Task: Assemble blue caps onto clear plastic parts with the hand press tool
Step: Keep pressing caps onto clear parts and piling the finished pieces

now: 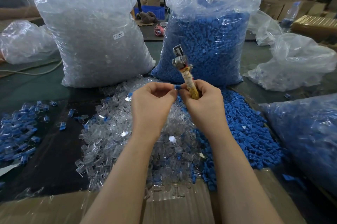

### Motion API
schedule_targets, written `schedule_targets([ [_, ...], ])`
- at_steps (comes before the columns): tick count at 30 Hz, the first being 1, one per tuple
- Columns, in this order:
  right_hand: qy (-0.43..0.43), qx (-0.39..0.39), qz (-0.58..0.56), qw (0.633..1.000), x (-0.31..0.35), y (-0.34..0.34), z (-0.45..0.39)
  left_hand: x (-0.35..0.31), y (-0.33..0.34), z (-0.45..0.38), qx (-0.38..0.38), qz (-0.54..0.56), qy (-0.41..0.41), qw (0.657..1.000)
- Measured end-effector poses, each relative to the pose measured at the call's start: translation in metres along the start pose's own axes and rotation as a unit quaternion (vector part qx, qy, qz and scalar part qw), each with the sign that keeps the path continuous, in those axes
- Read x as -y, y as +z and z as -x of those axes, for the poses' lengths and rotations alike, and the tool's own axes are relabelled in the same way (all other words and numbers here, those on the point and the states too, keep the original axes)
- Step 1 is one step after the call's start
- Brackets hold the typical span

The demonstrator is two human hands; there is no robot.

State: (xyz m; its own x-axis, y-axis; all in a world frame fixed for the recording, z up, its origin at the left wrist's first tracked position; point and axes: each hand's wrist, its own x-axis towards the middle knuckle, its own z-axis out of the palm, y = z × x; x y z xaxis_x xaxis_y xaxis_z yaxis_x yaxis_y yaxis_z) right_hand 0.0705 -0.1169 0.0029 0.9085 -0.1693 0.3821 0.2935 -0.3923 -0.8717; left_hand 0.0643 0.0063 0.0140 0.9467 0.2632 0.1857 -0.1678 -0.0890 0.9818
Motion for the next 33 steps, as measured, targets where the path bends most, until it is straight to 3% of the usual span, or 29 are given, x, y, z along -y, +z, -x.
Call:
schedule_targets([
  [9, 0.067, 0.088, -0.075, 0.991, 0.007, -0.007, 0.0, 0.004, -0.001, -0.001, -0.031, -0.017, 0.022, 0.999],
  [18, 0.105, 0.232, 0.044, 0.966, -0.006, -0.028, 0.0, -0.001, -0.005, -0.003, -0.017, 0.098, 0.006, 0.995],
  [33, 0.096, 0.29, 0.057, 0.95, -0.007, -0.034, 0.0, 0.002, -0.008, -0.007, -0.02, 0.103, 0.023, 0.994],
])
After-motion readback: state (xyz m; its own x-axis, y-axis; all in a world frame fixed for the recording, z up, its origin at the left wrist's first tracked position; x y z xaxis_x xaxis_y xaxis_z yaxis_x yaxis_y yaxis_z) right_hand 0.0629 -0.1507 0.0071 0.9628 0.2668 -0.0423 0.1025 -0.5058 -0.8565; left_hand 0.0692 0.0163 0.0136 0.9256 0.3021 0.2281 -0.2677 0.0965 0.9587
